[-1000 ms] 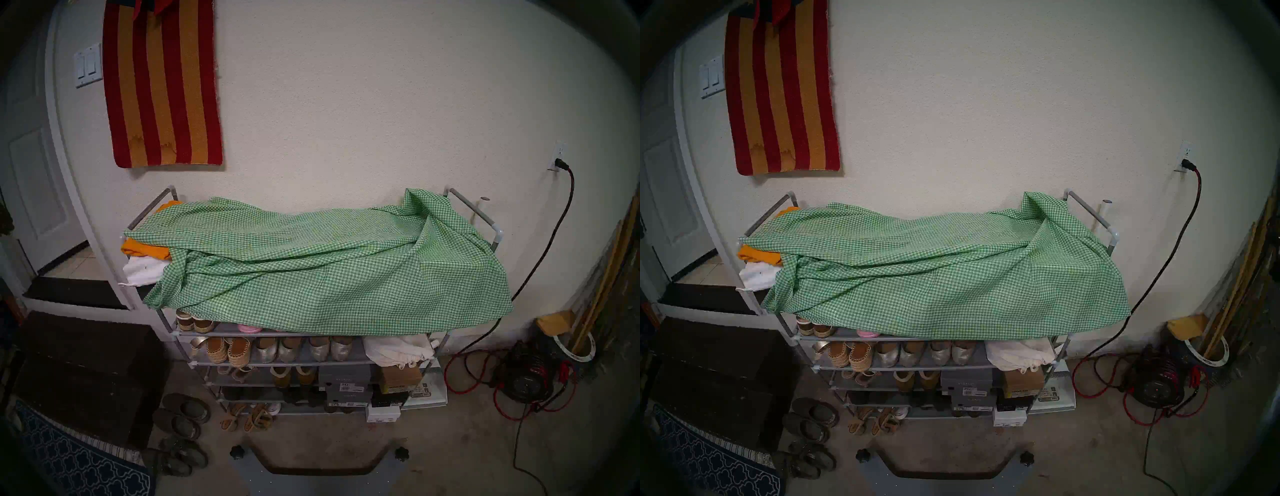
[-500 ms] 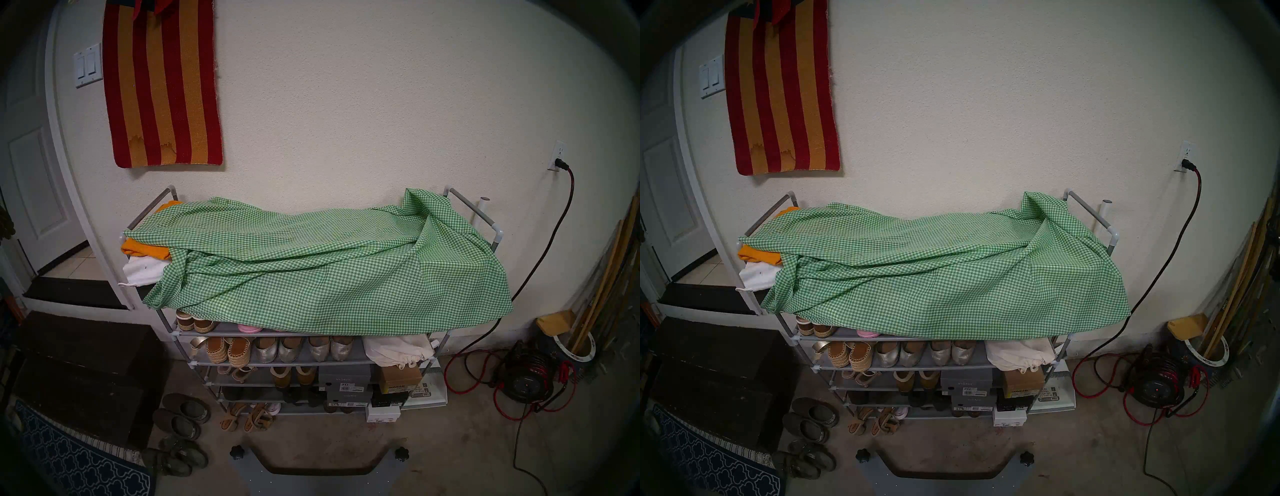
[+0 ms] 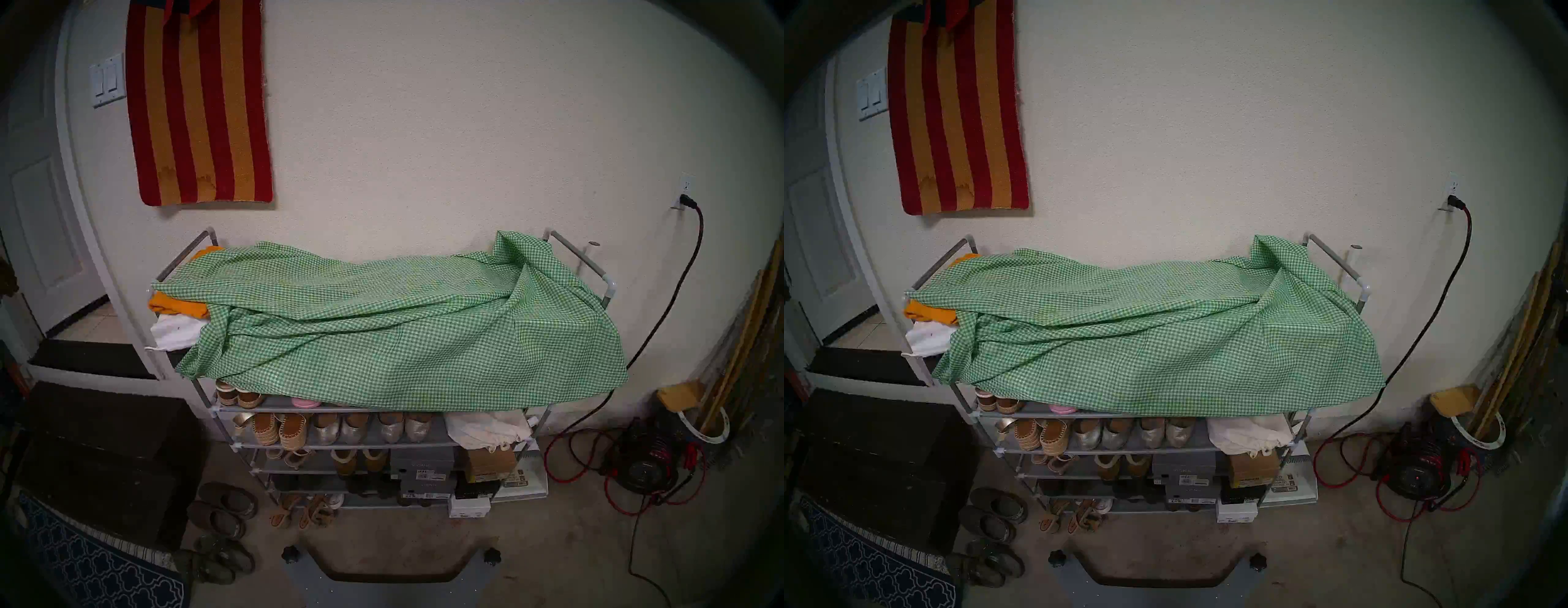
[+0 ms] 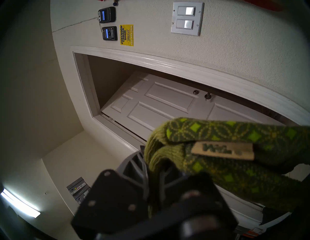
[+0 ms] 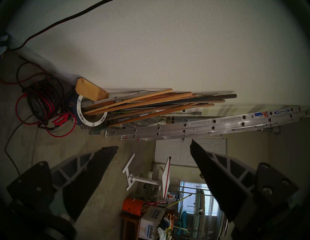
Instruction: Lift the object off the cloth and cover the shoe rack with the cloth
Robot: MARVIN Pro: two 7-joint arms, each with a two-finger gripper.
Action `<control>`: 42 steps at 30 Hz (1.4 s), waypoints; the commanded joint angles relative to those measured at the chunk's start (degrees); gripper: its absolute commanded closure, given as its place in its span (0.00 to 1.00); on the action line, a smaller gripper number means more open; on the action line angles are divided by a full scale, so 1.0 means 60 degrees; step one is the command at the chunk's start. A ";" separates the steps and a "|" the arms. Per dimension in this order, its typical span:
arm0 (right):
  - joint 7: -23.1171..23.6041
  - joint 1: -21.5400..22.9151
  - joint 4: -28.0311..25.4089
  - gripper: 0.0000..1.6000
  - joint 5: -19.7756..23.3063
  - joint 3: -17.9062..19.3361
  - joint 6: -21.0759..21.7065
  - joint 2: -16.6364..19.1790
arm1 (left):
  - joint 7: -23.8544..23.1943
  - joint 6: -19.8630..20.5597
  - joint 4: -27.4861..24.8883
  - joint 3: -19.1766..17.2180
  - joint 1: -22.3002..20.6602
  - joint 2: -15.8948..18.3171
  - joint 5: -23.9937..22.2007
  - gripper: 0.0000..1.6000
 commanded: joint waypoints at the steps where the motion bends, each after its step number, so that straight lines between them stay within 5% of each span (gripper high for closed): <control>1: -0.0006 0.0002 -0.0005 0.00 -0.0009 0.0001 -0.0003 0.0019 | -0.0096 0.0119 -0.0273 -0.0298 0.0080 -0.0103 0.0067 1.00; 4: -0.0185 -0.0128 0.0108 0.00 -0.0088 -0.0147 -0.0248 0.0053 | -0.0165 0.0163 -0.0339 -0.0363 0.0078 -0.0151 0.0115 1.00; 11: -0.0085 -0.0965 -0.1296 0.00 -0.0396 -0.0883 -0.1584 0.0337 | -0.0257 0.0201 -0.0376 -0.0390 0.0017 -0.0196 0.0192 1.00; 26: -0.0768 -0.1248 -0.3595 0.00 -0.1086 -0.2251 -0.3640 0.1228 | -0.0398 0.0289 -0.0465 -0.0466 -0.0059 -0.0278 0.0341 1.00; 42: -0.2179 -0.0451 -0.6181 0.00 0.0036 -0.2673 -0.3909 0.0478 | -0.0420 0.0368 -0.0493 -0.0445 -0.0167 -0.0316 0.0414 1.00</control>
